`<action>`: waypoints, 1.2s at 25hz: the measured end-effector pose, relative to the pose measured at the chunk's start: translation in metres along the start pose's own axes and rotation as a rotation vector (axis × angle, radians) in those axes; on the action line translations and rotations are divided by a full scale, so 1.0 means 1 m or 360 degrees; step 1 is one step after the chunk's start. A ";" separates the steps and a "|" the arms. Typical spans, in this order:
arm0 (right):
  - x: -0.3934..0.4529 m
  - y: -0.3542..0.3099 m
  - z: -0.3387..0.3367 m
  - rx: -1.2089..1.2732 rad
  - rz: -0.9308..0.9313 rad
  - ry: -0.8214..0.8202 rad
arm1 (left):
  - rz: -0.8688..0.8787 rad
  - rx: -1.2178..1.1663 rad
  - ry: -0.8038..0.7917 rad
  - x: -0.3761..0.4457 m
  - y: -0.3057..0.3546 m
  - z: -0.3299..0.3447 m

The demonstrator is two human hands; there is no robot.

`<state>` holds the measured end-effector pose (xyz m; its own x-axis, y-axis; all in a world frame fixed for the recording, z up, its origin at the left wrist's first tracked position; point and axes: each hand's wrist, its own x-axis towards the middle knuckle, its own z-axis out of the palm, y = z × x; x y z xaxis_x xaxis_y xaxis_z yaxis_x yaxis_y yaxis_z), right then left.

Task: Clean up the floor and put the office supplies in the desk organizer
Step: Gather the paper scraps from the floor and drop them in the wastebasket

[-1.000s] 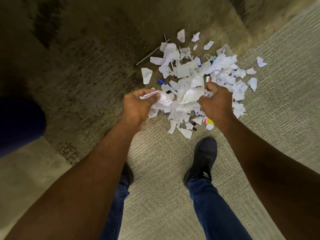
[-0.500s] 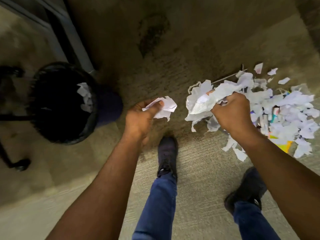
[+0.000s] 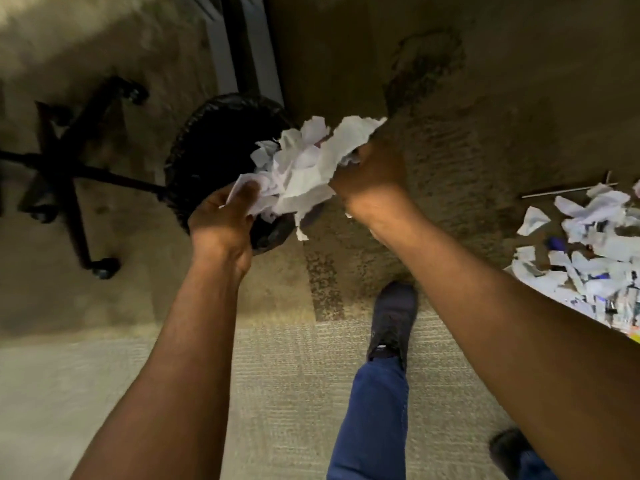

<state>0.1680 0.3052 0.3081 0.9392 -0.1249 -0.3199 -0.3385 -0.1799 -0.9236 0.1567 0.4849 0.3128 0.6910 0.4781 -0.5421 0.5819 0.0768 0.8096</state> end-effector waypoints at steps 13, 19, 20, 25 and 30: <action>0.034 0.023 0.135 -0.0606 -0.0311 -0.0645 | 0.0073 0.0649 0.0089 0.105 -0.009 -0.042; 0.031 0.024 0.128 -0.0929 -0.0514 -0.0717 | 0.0286 0.0800 0.0009 0.096 -0.017 -0.044; 0.027 0.024 0.123 -0.0903 -0.0543 -0.0632 | 0.0355 0.0842 -0.0020 0.093 -0.020 -0.043; -0.017 0.045 0.077 -0.0597 -0.0634 -0.0232 | 0.0594 0.1071 0.0185 0.057 -0.031 -0.020; -0.054 0.114 0.013 -0.0709 -0.0361 -0.0082 | 0.1206 0.1224 0.0179 0.004 -0.063 0.028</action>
<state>0.0795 0.3036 0.2172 0.9898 0.0121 -0.1420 -0.1067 -0.5973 -0.7949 0.1348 0.4578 0.2538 0.9634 0.2509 0.0947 0.1604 -0.8222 0.5462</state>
